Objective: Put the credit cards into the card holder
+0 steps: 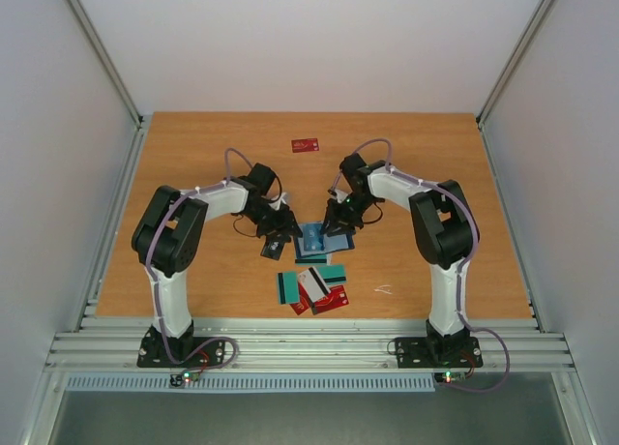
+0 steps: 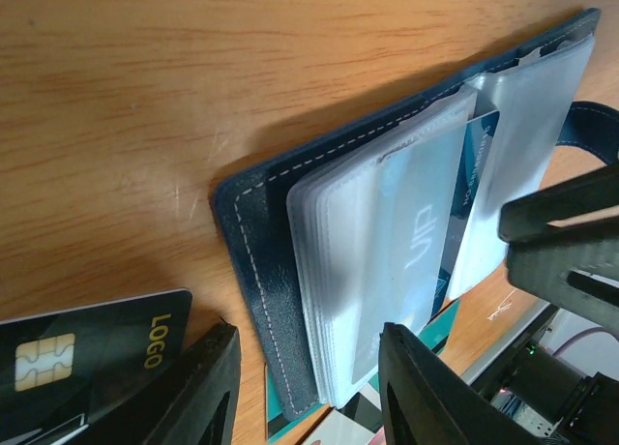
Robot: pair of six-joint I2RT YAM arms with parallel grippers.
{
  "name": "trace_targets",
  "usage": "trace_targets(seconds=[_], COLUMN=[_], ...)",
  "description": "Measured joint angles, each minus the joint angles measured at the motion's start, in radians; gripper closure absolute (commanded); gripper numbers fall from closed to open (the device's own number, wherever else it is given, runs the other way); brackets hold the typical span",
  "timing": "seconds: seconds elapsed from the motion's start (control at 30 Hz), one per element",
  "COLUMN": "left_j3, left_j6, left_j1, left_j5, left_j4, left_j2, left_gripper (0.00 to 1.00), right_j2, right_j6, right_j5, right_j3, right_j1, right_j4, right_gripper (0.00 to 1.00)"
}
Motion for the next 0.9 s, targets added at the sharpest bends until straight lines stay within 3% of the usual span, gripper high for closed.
trace_targets(seconds=[0.9], left_j3=[0.019], left_j6=[-0.037], left_j1=[0.011], left_j5=[0.101], left_j4=[0.050], left_j2=[0.047], left_gripper=[0.60], right_j2=[0.077], right_j6=[-0.005], right_j5=[-0.034], right_j3=[0.030], right_j1=[0.030], right_j4=[-0.001], right_gripper=[0.75])
